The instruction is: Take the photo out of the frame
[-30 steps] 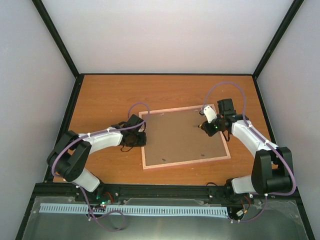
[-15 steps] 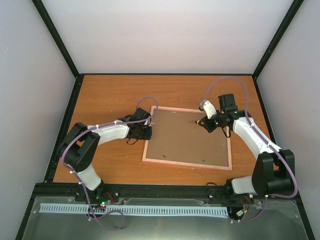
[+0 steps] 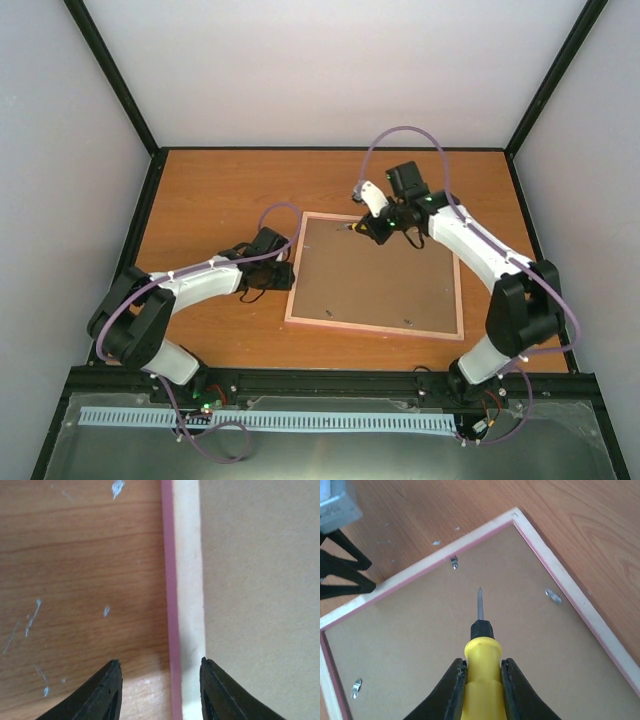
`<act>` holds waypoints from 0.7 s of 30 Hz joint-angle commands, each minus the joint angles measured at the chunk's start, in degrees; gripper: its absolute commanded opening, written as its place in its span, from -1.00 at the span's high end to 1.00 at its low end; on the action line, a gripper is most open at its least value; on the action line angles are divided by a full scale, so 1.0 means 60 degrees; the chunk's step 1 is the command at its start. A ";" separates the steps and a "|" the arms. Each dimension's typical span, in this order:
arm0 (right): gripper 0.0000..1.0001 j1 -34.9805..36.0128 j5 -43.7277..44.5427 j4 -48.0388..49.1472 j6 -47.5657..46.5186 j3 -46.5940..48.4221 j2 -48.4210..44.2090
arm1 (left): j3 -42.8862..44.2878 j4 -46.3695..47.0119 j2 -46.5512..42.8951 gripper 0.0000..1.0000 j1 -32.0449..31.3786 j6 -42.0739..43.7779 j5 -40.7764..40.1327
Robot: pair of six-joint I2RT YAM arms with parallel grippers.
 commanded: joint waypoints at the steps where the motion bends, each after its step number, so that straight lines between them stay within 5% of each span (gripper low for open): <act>1: 0.94 0.0667 0.0560 0.0080 0.0170 0.1051 0.1148 | -0.0303 0.0358 -0.0263 0.14 -0.0076 -0.0357 -0.0147; 9: 0.94 0.1175 0.0359 -0.0533 0.0509 0.2889 0.3267 | -0.0458 0.1215 -0.0211 0.12 -0.0065 -0.0199 0.0695; 21: 0.95 0.1530 -0.0485 -0.0616 0.0550 0.2810 0.3791 | 0.0087 0.1463 0.0968 0.27 -0.0069 -0.0391 0.0643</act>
